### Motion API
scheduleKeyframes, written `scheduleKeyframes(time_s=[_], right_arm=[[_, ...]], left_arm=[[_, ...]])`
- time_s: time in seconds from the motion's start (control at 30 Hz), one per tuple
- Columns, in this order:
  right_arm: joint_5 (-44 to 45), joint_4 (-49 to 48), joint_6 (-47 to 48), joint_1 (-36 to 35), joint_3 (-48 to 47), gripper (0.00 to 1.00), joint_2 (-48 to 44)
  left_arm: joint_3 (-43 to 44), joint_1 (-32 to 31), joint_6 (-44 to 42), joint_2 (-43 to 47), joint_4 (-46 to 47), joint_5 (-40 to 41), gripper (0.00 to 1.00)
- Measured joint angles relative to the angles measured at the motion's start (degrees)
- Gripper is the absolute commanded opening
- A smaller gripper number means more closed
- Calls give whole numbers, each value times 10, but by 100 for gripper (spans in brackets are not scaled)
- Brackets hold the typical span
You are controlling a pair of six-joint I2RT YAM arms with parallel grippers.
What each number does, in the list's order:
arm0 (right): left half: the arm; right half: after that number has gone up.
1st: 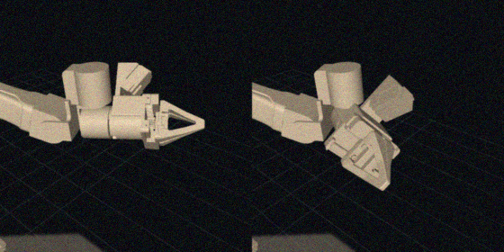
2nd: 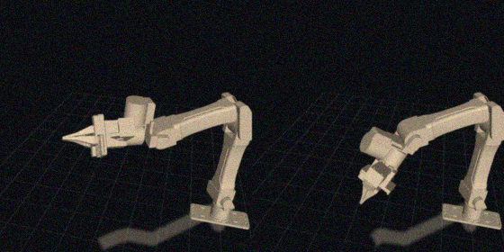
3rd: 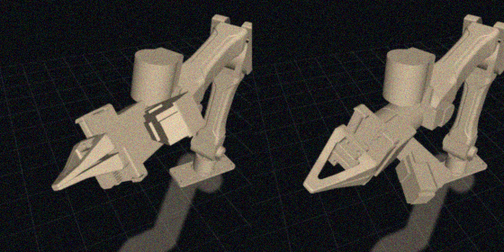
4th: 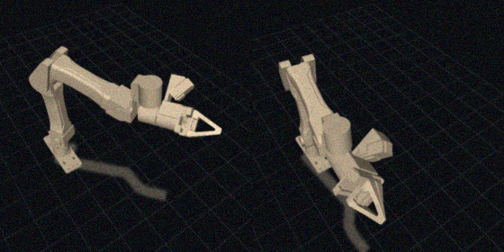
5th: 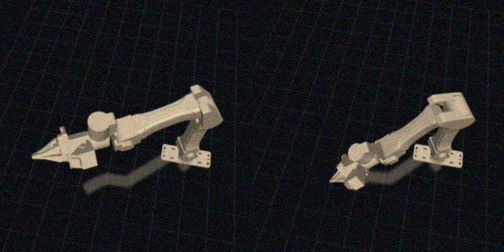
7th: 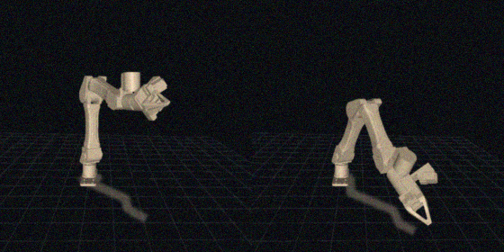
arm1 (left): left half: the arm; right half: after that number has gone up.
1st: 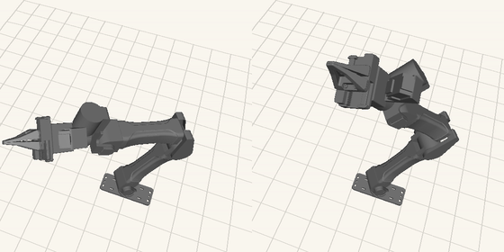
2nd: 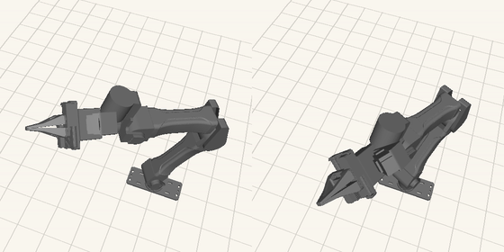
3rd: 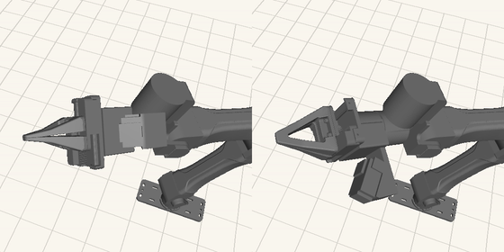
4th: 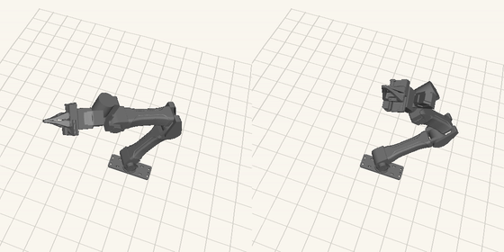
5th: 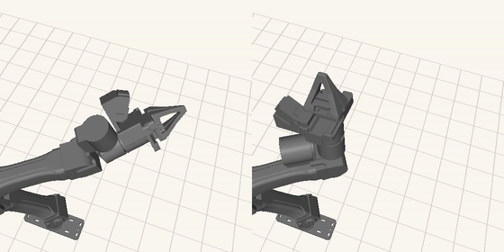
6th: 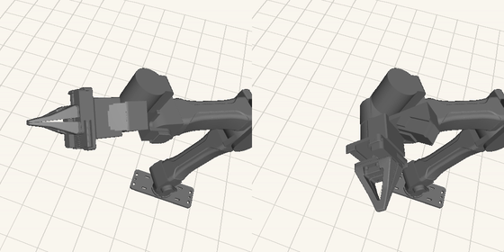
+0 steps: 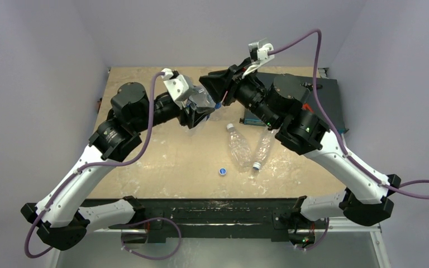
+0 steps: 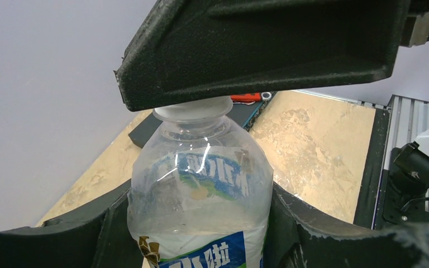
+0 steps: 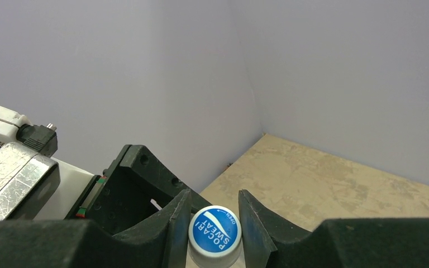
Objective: Unscrew the bottle caps
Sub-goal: Unscrew the bottle cap from the plastic bottle.
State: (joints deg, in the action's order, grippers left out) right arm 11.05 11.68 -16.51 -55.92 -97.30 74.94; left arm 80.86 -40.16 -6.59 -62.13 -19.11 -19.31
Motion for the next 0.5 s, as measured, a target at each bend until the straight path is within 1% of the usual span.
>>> scheduleKeyframes(time_s=[0.1, 0.17, 0.27, 0.33, 0.37, 0.43, 0.5], right_arm=[[1, -13, -4, 0, 12, 40, -5], [2, -17, -6, 0, 16, 43, -7], [2, -18, -8, 0, 18, 45, -9], [3, -18, -8, 0, 18, 48, -9], [4, -18, -9, 0, 19, 48, -9], [5, -18, -10, 0, 19, 43, -9], [4, -18, -10, 0, 19, 32, -9]], left_arm=[[0, 0, 0, 0, -2, 0, 5], [0, 0, 0, 0, -3, -1, 5], [0, 0, 0, 0, 3, -1, 4], [0, 0, 1, 0, 7, -1, 4], [0, 0, 1, 0, 8, -1, 4], [0, 0, 1, 0, 14, 0, 4], [0, 0, 1, 0, 15, 0, 4]])
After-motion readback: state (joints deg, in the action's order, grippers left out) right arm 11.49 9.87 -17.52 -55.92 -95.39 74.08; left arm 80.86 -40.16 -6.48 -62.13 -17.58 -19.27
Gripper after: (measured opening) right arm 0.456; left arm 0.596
